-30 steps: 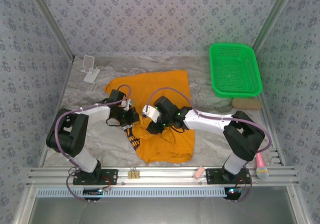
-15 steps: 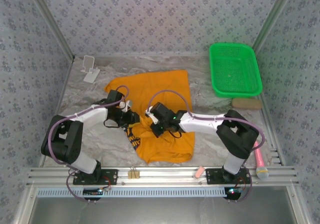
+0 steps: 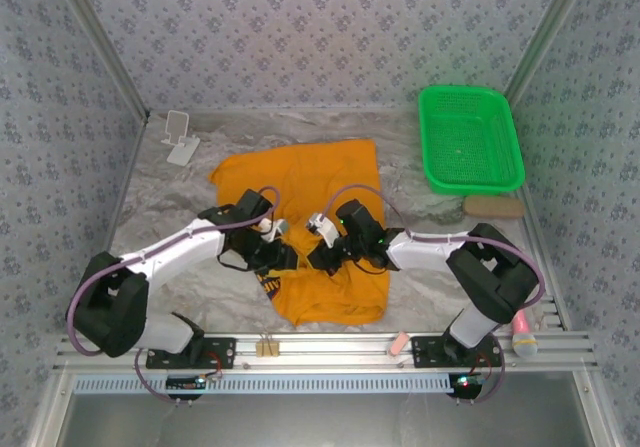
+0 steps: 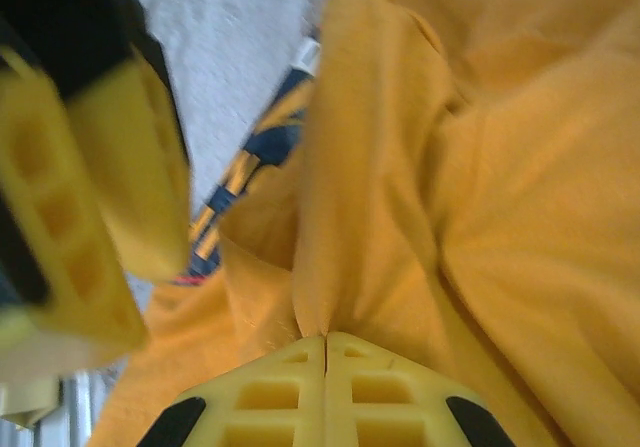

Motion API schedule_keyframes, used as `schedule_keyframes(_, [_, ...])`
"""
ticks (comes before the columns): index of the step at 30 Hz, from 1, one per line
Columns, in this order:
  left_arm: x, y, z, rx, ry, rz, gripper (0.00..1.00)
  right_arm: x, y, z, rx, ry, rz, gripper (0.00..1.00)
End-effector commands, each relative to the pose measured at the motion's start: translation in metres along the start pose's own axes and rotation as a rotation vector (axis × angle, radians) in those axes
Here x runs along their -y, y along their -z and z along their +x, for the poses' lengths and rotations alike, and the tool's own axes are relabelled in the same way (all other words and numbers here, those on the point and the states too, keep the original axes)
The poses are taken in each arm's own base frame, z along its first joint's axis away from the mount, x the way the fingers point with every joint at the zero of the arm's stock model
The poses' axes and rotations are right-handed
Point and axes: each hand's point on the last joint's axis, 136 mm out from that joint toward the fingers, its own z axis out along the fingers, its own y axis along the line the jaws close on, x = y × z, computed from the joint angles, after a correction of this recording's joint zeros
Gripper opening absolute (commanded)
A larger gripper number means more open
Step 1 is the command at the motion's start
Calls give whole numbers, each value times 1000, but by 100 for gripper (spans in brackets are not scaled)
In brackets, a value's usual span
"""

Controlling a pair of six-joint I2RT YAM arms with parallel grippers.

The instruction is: Fold the inside-out t-shirt

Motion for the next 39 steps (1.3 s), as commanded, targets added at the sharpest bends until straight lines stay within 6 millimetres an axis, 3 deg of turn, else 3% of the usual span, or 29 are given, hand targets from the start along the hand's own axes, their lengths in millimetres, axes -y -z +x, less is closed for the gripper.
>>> schedule_keyframes(1, [2,-5,-11,29,-9,-3,37,-16,5,-19,71,63,-82,0])
schedule_keyframes(6, [-11,-10,-19,58,-24,-60,35,-13,5,-18,70,62,-73,0])
schedule_keyframes(11, [-23,-3,-29,163,-22,-97,41,-12,7,-15,76,57,-80,0])
schedule_keyframes(15, [-30,-15,-32,135,-37,-91,41,-9,6,-16,85,37,-87,0])
schedule_keyframes(18, [-36,-28,-29,96,-38,-81,38,-7,6,-17,86,39,-82,0])
schedule_keyframes(20, [-36,-31,-26,79,-39,-70,27,-5,6,-17,88,33,-76,0])
schedule_keyframes(22, [-24,-30,-24,79,-61,-2,8,-2,6,-17,85,31,-62,0])
schedule_keyframes(24, [-9,-25,-22,96,-110,72,2,14,4,-13,65,20,29,0])
schedule_keyframes(28, [16,-4,-17,162,-242,146,1,64,10,0,3,-77,300,0])
schedule_keyframes(31, [34,7,-13,236,-358,219,1,84,12,10,-41,-165,406,1])
schedule_keyframes(34, [51,7,2,333,-576,235,0,91,5,21,-104,-246,427,6])
schedule_keyframes(37, [65,4,28,394,-797,253,2,85,-1,21,-116,-259,387,11])
schedule_keyframes(38, [66,4,33,405,-841,246,8,83,0,20,-108,-248,377,13])
schedule_keyframes(39, [67,5,37,407,-863,240,21,80,2,16,-92,-229,367,18])
